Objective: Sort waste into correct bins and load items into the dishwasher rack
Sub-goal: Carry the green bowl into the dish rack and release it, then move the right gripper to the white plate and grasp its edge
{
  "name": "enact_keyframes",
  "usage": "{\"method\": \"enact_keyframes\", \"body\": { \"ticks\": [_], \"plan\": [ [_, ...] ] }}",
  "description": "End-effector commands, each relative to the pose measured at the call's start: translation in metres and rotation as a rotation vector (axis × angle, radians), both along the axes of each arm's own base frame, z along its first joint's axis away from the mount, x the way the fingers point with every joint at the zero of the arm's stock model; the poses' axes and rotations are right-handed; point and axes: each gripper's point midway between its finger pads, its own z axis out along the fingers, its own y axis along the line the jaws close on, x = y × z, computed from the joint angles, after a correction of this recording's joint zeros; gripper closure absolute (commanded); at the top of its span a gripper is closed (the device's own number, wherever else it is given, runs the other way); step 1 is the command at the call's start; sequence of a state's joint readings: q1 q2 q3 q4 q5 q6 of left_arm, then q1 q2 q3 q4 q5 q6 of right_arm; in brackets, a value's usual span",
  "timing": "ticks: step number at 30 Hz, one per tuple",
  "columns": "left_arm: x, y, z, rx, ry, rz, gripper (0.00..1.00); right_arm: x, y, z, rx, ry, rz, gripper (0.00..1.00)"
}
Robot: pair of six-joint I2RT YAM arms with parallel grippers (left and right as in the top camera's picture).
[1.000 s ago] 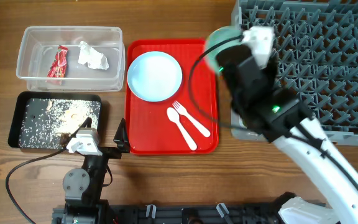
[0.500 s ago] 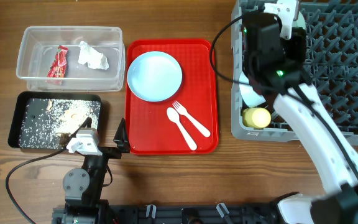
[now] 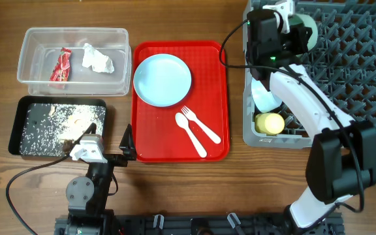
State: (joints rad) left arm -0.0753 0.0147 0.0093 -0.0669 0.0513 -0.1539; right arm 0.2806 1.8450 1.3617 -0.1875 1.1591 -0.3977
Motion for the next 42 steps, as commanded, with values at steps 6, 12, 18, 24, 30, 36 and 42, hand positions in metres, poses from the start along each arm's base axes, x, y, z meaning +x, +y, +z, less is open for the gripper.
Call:
{"method": "enact_keyframes", "body": {
  "ticks": [6, 12, 18, 24, 30, 36, 42],
  "plan": [
    [0.0, 0.001, -0.002, 0.015, 0.002, -0.002, 0.0, 0.006, 0.036, -0.046, -0.019, 0.147, 0.098, 0.95],
    [0.0, 0.001, -0.002, 0.015, 0.002, -0.002, 0.0, -0.005, 0.074, -0.057, -0.004, 0.195, 0.18, 0.84],
    [0.0, 0.001, -0.002, 0.015, 0.002, -0.002, 0.0, -0.014, 0.098, -0.051, -0.001, 0.196, 0.228, 0.72],
    [0.0, 0.0, -0.002, 0.015, 0.002, -0.002, 0.0, -0.026, 0.11, -0.052, 0.177, 0.209, 0.297, 0.64],
    [0.0, 0.0, -0.002, 0.015, 0.002, -0.002, 0.0, -0.056, 0.148, -0.047, 0.556, 0.253, 0.435, 0.57],
    [0.0, 0.0, -0.002, 0.015, 0.002, -0.002, 0.0, -0.118, 0.222, -0.012, 1.133, 0.342, 0.632, 0.55],
    [0.0, 0.0, -0.002, 0.015, 0.002, -0.002, 0.0, -0.173, 0.272, 0.018, 1.495, 0.506, 0.756, 0.46]
  ]
}}
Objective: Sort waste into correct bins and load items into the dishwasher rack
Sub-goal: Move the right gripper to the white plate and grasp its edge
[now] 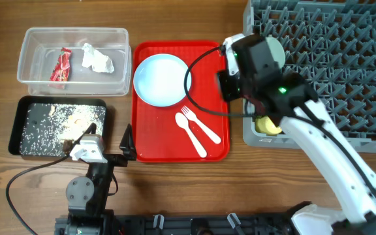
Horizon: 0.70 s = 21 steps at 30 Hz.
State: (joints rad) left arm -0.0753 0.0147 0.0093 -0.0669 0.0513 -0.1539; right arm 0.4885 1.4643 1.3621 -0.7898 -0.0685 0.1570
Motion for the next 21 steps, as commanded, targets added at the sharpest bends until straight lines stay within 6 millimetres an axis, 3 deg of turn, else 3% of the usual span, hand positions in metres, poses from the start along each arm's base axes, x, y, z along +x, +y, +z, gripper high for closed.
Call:
{"method": "enact_keyframes", "body": {
  "ticks": [1, 10, 21],
  "plan": [
    [0.0, 0.001, -0.002, 0.015, 0.002, -0.002, 0.0, -0.049, 0.052, 0.015, 0.298, 0.216, 0.152, 0.46],
    [0.0, 0.0, -0.002, 0.015, 0.002, -0.002, 0.0, -0.088, 0.083, 0.006, 0.256, 0.276, 0.229, 0.36],
    [0.0, 0.001, -0.002, 0.015, 0.002, -0.002, 0.0, -0.09, 0.087, 0.002, 0.222, 0.266, 0.171, 0.34]
  ]
}}
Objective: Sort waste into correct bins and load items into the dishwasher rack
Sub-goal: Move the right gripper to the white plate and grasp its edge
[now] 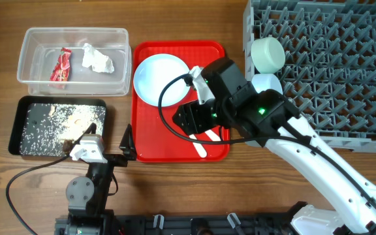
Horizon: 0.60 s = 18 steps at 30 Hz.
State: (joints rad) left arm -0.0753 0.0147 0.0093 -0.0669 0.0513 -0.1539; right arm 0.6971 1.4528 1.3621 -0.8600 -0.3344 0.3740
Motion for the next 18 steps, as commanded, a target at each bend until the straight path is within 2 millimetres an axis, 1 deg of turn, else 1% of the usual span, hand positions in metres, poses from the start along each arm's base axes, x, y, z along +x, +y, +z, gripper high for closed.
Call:
{"method": "enact_keyframes", "body": {
  "ticks": [1, 7, 10, 12, 15, 16, 18],
  "plan": [
    [0.0, 0.0, -0.002, 0.015, 0.002, -0.002, 0.0, 0.003, -0.002, 0.001, -0.006, -0.006, -0.026, 0.34],
    [0.0, 0.0, -0.002, 0.015, 0.002, -0.002, 0.0, 0.003, -0.002, 0.001, -0.006, -0.004, -0.028, 0.34],
    [0.0, 0.001, -0.002, 0.015, 0.002, -0.002, 0.0, 0.006, -0.003, -0.004, -0.02, -0.007, -0.042, 0.34],
    [0.0, 0.0, -0.002, 0.015, 0.002, -0.002, 0.0, 0.016, -0.008, -0.014, -0.066, -0.005, -0.108, 0.34],
    [0.0, 0.001, -0.002, 0.015, 0.002, -0.002, 0.0, 0.038, -0.016, -0.032, -0.145, -0.038, -0.199, 0.34],
    [0.0, 0.0, -0.002, 0.015, 0.002, -0.002, 0.0, 0.045, -0.016, -0.038, -0.161, -0.044, -0.218, 0.34],
    [0.0, 0.0, -0.002, 0.015, 0.002, -0.002, 0.0, 0.057, -0.008, -0.052, -0.167, -0.047, -0.223, 0.35]
  ]
}}
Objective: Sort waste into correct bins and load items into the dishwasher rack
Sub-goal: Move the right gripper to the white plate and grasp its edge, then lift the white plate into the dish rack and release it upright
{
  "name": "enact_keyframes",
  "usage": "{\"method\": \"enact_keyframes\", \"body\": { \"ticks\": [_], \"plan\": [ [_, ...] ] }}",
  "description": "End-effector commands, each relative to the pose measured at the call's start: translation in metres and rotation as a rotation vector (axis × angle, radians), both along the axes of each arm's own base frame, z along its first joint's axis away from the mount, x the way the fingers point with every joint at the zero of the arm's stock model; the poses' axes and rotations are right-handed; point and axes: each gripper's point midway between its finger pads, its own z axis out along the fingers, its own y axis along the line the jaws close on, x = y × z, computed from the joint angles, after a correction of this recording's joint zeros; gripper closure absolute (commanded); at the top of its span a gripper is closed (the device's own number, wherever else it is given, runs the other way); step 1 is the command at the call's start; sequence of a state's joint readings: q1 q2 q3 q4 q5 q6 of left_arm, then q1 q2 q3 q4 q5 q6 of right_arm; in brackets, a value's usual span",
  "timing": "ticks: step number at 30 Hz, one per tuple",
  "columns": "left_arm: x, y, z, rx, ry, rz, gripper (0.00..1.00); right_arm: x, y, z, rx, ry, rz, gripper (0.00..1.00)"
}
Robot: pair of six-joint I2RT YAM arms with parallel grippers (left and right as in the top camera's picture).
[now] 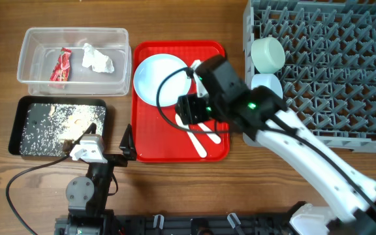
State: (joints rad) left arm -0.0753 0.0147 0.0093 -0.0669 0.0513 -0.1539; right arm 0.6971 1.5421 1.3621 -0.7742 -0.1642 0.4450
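Observation:
My right gripper (187, 109) hangs low over the red tray (147, 140), just above the heads of the white fork and spoon (204, 136) and by the lower edge of the pale blue plate (155, 78). Its fingers are hidden under the wrist, so their state does not show. A pale green cup (268, 53) and a white bowl (266, 83) sit in the left end of the grey dishwasher rack (331, 72). At the front left, my left gripper (128, 145) rests on the table, seen edge-on and holding nothing.
A clear bin (74, 36) at the back left holds a red wrapper (61, 65) and a crumpled white tissue (97, 59). In front of it lies a black tray (25, 111) strewn with crumbs. The right arm stretches from the front right across the rack's near left corner.
My right gripper has shifted slightly toward the back left, from over the fork and spoon's middle to over their heads by the plate's edge. The left arm has stayed still.
My right gripper was at the rack's back left corner beside the pale green cup. It then stood at the rack's left edge with the cup left in the rack. After that it was over the fork and spoon on the red tray, where it still hovers.

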Motion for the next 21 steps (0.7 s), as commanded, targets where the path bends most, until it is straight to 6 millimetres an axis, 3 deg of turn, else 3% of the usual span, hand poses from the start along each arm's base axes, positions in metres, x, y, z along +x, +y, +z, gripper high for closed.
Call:
{"method": "enact_keyframes", "body": {
  "ticks": [1, 3, 6, 10, 17, 21],
  "plan": [
    [0.0, 0.0, -0.002, 0.015, 0.002, -0.002, 0.0, 0.03, 0.003, -0.044, -0.087, 0.0, -0.078, 0.39],
    [0.0, 0.0, -0.002, 0.015, 0.002, -0.002, 0.0, 0.049, 0.002, -0.066, -0.111, 0.0, -0.157, 0.43],
    [0.0, 0.0, -0.002, 0.015, 0.002, -0.002, 0.0, 0.062, 0.007, -0.082, -0.091, 0.014, -0.195, 0.49],
    [0.0, 0.0, -0.002, 0.015, 0.002, -0.002, 0.0, 0.083, -0.008, -0.114, -0.129, 0.04, -0.321, 0.5],
    [0.0, 0.001, -0.002, 0.015, 0.002, -0.002, 0.0, 0.095, -0.014, -0.168, -0.122, 0.146, -0.329, 0.54],
    [0.0, 0.001, -0.002, 0.015, 0.002, -0.002, 0.0, 0.101, -0.005, -0.177, -0.09, 0.142, -0.316, 0.55]
  ]
}}
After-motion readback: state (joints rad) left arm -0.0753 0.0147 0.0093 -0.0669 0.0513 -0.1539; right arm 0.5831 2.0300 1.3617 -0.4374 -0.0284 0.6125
